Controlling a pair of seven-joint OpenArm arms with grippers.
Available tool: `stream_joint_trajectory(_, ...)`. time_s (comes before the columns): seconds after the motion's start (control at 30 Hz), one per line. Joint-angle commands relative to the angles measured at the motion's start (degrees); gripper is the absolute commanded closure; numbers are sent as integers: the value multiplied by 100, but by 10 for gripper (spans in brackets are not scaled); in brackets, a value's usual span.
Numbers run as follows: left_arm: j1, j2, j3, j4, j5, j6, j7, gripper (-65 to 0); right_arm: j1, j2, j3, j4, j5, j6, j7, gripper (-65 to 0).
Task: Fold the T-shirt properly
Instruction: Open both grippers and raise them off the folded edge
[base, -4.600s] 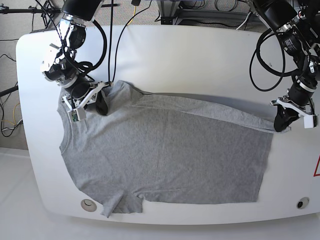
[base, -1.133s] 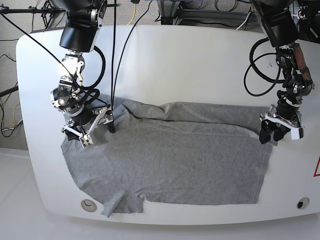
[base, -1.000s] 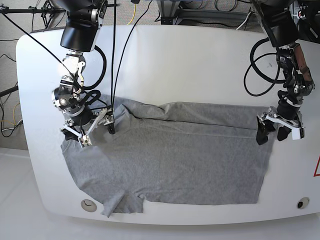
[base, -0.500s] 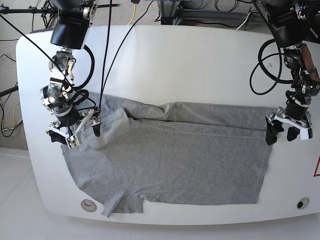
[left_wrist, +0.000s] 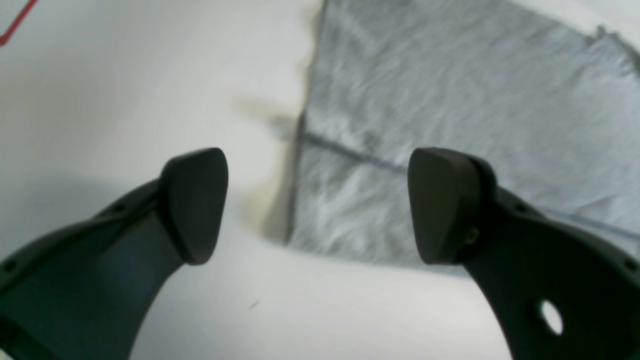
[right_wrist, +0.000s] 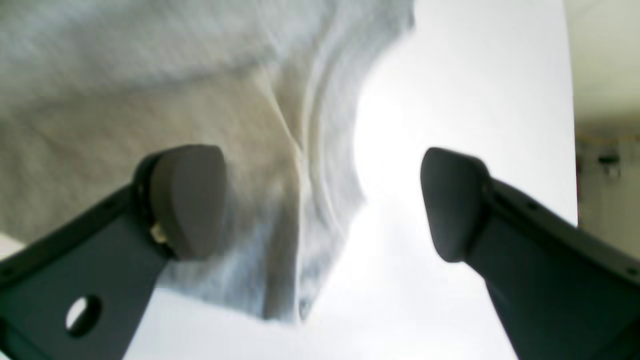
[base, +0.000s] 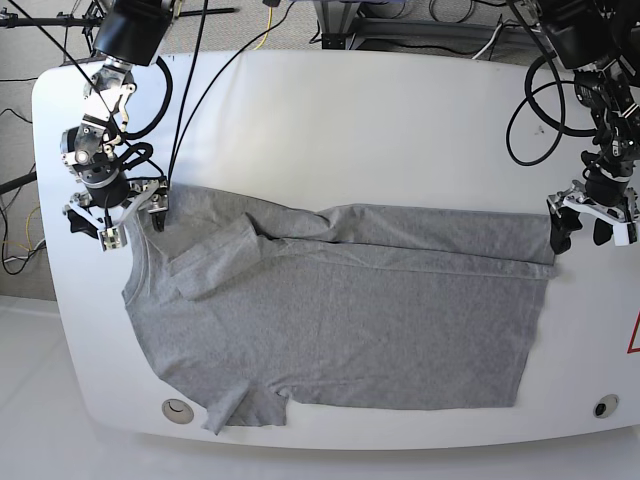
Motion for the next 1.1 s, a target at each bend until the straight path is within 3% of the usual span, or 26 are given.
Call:
stream_joint_trajectory(0.0, -27, -96, -67, 151, 218, -41, -148, -538, -51, 51, 190, 119, 89, -34, 136, -572)
stream_joint_trajectory(0.67, 0, -88, -67, -51, 456, -41, -148, -538, -175, -204, 471, 119, 71, 1, 136, -572)
stream_joint_trajectory(1.07, 193, 115, -50, 582, 473, -41, -148, -538, -333, -388, 462, 479, 71, 1, 127, -571)
